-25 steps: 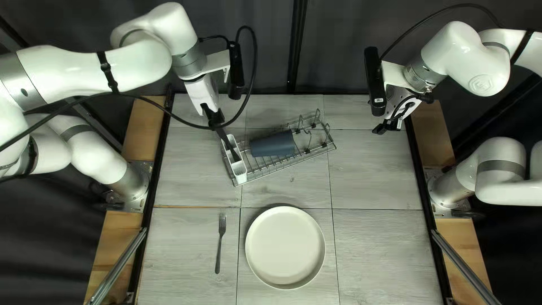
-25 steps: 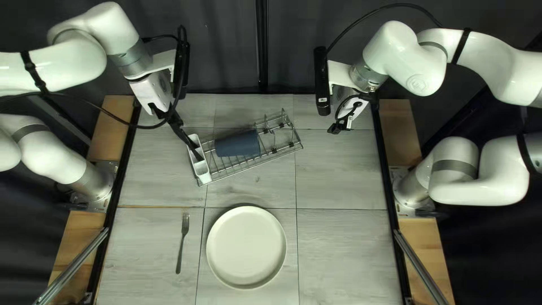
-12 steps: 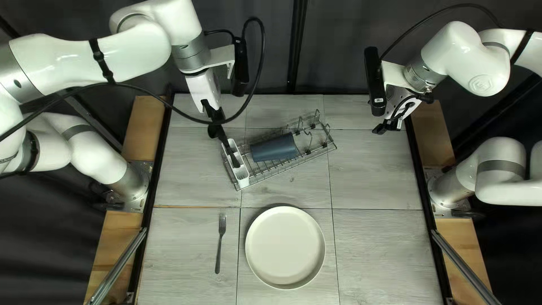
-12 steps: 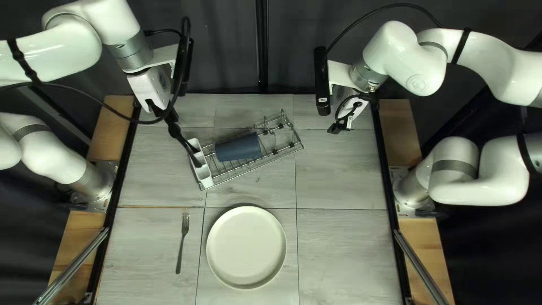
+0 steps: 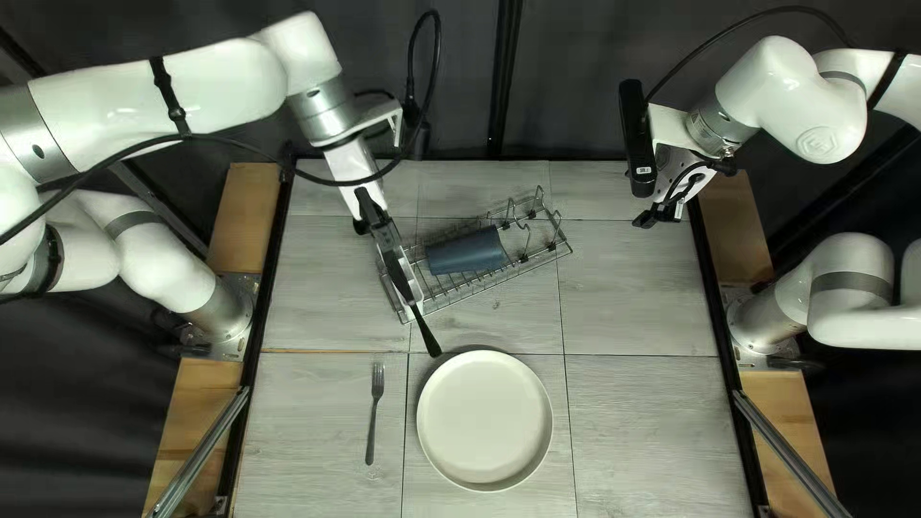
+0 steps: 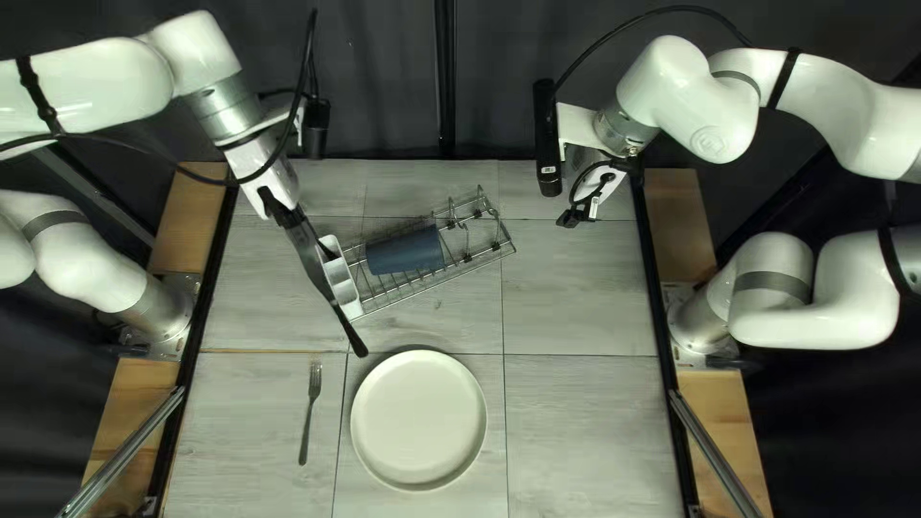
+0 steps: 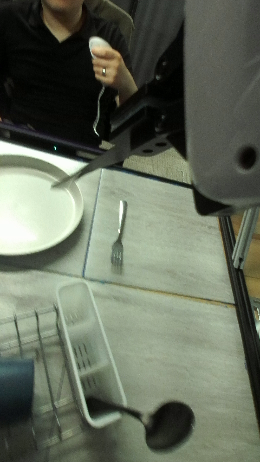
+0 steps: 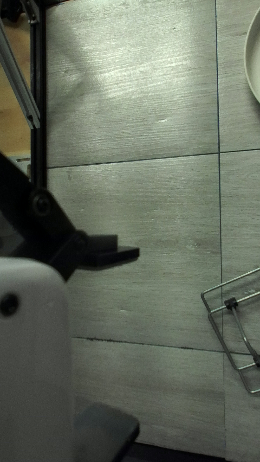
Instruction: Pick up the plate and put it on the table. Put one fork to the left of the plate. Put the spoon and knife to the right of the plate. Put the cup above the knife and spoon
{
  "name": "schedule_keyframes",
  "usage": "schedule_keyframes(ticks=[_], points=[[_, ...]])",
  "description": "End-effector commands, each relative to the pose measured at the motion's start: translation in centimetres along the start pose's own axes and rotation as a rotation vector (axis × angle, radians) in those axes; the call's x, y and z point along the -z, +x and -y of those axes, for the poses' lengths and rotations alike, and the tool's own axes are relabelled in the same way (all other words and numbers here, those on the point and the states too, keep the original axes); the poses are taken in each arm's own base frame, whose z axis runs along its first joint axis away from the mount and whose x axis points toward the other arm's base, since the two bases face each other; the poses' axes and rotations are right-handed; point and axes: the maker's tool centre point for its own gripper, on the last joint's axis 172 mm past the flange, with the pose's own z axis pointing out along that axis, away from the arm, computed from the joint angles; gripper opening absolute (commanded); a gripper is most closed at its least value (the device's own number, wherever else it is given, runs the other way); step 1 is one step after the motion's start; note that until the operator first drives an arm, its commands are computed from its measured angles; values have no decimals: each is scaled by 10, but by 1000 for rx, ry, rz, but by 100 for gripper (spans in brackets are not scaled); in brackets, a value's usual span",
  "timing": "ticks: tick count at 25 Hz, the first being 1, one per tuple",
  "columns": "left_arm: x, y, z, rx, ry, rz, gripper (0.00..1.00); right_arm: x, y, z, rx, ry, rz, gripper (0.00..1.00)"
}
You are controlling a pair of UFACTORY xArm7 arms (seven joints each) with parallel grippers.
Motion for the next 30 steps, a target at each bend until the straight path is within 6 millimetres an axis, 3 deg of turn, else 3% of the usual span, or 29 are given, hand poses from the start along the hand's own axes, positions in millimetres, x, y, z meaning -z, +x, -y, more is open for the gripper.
schedule_keyframes(ticks=[1,10,30], points=[[-16,3,-2,38,-37,-4,0,0,0,0,0,0,0,100],[-71,13,-43,239,-204,-192,0,0,0,0,0,0,0,100],[-72,13,-43,245,-208,-198,0,0,0,0,0,0,0,100]])
